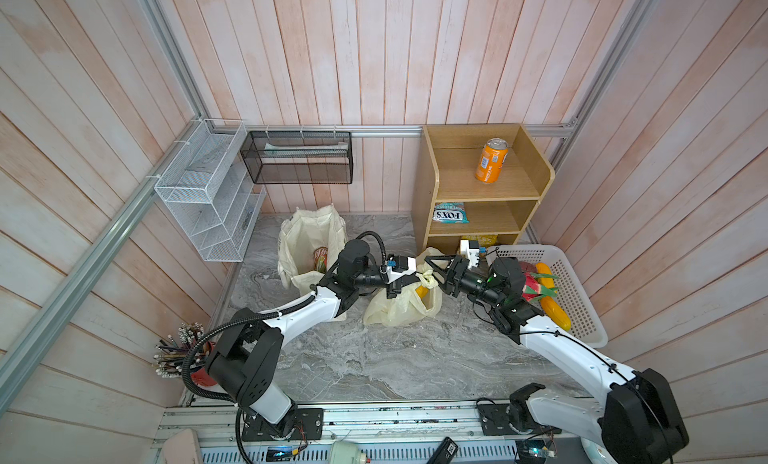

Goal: Place the mixed food into the grocery bags and tie them

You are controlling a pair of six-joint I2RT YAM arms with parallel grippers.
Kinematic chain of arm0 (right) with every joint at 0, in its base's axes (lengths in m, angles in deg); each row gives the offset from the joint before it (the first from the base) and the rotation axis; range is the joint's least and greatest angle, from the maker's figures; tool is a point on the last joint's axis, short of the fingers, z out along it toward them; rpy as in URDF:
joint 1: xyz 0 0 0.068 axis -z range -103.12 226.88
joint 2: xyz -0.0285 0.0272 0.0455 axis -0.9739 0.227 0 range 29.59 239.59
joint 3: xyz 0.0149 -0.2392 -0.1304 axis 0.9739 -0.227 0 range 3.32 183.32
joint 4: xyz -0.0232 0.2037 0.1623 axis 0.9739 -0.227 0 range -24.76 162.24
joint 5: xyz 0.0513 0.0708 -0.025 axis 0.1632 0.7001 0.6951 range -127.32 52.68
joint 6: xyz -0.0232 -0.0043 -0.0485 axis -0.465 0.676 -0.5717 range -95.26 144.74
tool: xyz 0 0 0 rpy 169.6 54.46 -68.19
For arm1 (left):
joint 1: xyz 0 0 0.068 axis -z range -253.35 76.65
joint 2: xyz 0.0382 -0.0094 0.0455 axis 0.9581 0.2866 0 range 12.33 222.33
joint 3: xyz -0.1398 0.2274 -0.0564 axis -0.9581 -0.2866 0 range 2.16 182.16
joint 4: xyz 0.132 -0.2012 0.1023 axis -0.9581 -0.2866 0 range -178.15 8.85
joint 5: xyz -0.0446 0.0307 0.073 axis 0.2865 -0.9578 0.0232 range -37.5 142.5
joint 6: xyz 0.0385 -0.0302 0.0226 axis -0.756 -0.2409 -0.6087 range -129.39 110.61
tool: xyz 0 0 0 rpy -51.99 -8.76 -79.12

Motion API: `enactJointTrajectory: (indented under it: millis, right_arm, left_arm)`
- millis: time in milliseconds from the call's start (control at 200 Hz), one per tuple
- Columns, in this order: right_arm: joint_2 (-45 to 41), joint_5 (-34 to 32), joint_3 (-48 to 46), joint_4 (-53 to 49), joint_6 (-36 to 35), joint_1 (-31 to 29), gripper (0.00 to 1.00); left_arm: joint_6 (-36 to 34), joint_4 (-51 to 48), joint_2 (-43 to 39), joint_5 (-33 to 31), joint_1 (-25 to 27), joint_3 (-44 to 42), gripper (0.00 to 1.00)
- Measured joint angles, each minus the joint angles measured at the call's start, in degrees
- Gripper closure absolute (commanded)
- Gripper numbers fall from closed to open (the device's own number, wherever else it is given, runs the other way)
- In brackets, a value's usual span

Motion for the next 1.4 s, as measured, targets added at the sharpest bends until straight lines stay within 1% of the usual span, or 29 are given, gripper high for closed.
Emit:
enactJointTrajectory:
  millis: [120, 200, 280, 285, 300, 360, 405, 470, 560, 585, 755, 935, 1095, 1220, 1400]
  right_arm:
    - [1.2, 0.4, 0.1, 0.9, 0.2, -0.7, 0.46]
    - [2.2, 0.7, 0.2, 1.8, 0.3, -0.9, 0.54]
    - [3.3, 1.0, 0.3, 2.9, 0.3, -0.9, 0.70]
    - [3.3, 1.0, 0.3, 3.0, 0.5, -0.9, 0.73]
    - [3.5, 1.0, 0.3, 3.0, 0.7, -0.9, 0.75]
    - [4.5, 1.4, 0.4, 3.8, 0.8, -0.9, 0.91]
    - [5.0, 1.9, 0.6, 4.5, 0.5, -0.9, 1.00]
    - [5.7, 2.4, 0.6, 5.6, 0.5, -0.9, 1.00]
    - [6.2, 2.8, 0.6, 7.0, 0.2, -0.6, 1.00]
    - [6.3, 2.8, 0.6, 7.5, 0.0, -0.5, 1.00]
    - [6.3, 5.1, -0.1, 11.0, -1.9, 1.5, 1.00]
    - [6.3, 8.9, -1.1, 13.1, -5.9, 3.6, 1.00]
    - [6.3, 13.2, -1.8, 16.0, -9.3, 5.9, 1.00]
    - [6.6, 16.9, -2.0, 17.8, -11.6, 7.7, 1.00]
    - [6.6, 20.2, -2.1, 17.8, -14.0, 8.3, 1.00]
  left_arm:
    - [-1.5, -1.4, 0.0, 0.0, 0.3, 0.2, 1.00]
    - [-3.0, -3.1, 0.0, -0.3, 0.7, 0.7, 1.00]
    - [-4.3, -4.7, 0.1, -0.7, 1.2, 1.4, 1.00]
    - [-4.4, -4.9, 0.1, -0.7, 1.3, 1.5, 1.00]
    - [-4.6, -5.0, 0.2, -0.8, 1.4, 1.6, 1.00]
    - [-5.1, -5.8, 0.2, -0.9, 1.6, 1.8, 1.00]
    - [-5.3, -6.1, 0.2, -1.3, 1.8, 1.9, 1.00]
    - [-5.3, -6.1, 0.2, -2.1, 1.8, 1.9, 0.99]
    - [-4.8, -5.7, 0.2, -3.1, 1.9, 1.8, 0.86]
    - [-4.6, -5.4, 0.2, -3.2, 2.0, 1.8, 0.84]
    - [-2.3, -4.0, -0.7, -4.2, 2.6, -0.5, 0.75]
    - [0.5, -3.0, -4.6, -4.9, 2.9, -6.1, 0.70]
    - [4.3, 0.8, -9.0, -7.2, 3.0, -12.1, 0.70]
    - [7.9, 5.7, -10.8, -12.6, 3.0, -15.0, 0.70]
    - [11.7, 10.3, -9.2, -21.7, 3.0, -13.7, 0.70]
